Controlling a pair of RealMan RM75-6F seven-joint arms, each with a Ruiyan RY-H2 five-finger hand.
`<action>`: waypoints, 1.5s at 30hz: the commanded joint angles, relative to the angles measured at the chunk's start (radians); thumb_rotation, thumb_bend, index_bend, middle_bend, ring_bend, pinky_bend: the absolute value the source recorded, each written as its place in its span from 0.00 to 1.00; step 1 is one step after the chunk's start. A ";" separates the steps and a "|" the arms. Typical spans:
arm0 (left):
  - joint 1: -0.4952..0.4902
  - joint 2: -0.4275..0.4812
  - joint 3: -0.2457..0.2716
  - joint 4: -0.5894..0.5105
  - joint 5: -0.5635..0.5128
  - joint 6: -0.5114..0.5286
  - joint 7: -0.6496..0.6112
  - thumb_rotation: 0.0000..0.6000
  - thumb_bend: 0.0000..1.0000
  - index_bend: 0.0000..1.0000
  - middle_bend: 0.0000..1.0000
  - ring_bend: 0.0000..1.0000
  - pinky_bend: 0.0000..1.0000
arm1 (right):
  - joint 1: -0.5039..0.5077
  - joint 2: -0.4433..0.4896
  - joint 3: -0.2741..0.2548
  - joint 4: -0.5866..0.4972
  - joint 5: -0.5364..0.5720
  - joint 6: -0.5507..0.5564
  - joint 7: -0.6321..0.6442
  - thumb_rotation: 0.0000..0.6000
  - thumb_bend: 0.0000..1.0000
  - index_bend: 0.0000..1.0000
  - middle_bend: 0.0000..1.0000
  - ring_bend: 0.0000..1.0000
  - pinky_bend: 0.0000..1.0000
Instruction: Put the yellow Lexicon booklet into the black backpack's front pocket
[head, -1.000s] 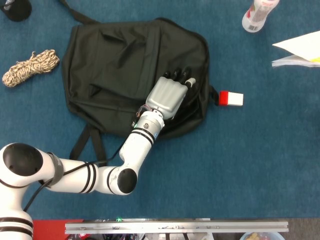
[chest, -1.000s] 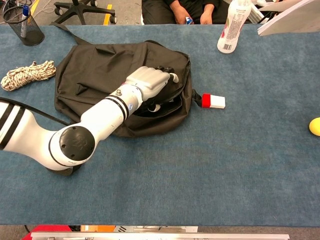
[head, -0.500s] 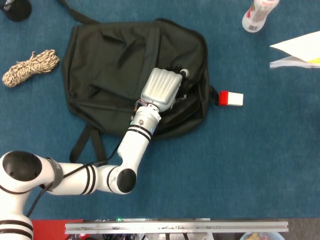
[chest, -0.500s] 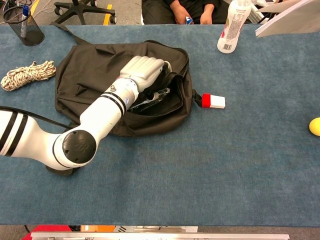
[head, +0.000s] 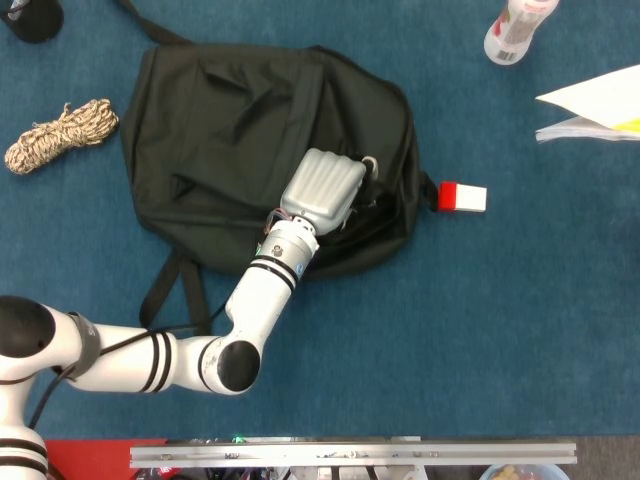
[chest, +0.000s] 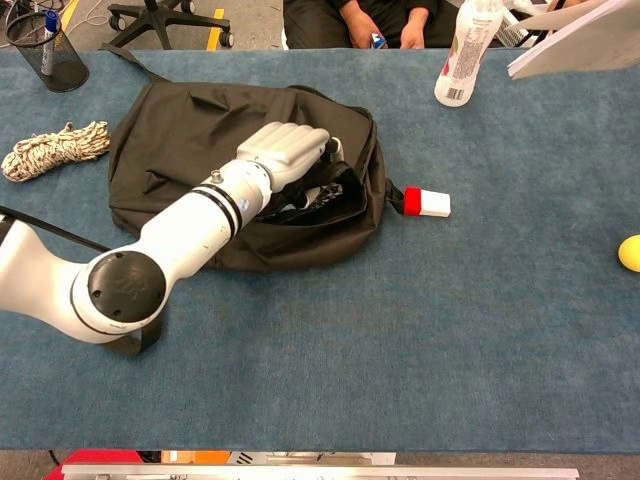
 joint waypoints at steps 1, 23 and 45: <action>0.008 -0.020 -0.012 0.024 0.040 0.041 -0.016 1.00 0.47 0.37 0.41 0.47 0.66 | -0.002 0.003 0.000 -0.002 -0.003 0.005 0.000 1.00 0.39 0.80 0.72 0.55 0.53; 0.110 0.132 -0.084 -0.185 0.042 0.000 -0.206 1.00 0.47 0.44 0.50 0.56 0.76 | 0.001 0.012 0.000 -0.043 -0.021 0.013 0.002 1.00 0.39 0.80 0.72 0.55 0.53; 0.057 0.174 -0.047 -0.266 -0.019 -0.056 -0.199 1.00 0.53 0.23 0.35 0.39 0.63 | -0.014 0.016 -0.001 -0.038 -0.020 0.020 0.013 1.00 0.39 0.80 0.72 0.55 0.54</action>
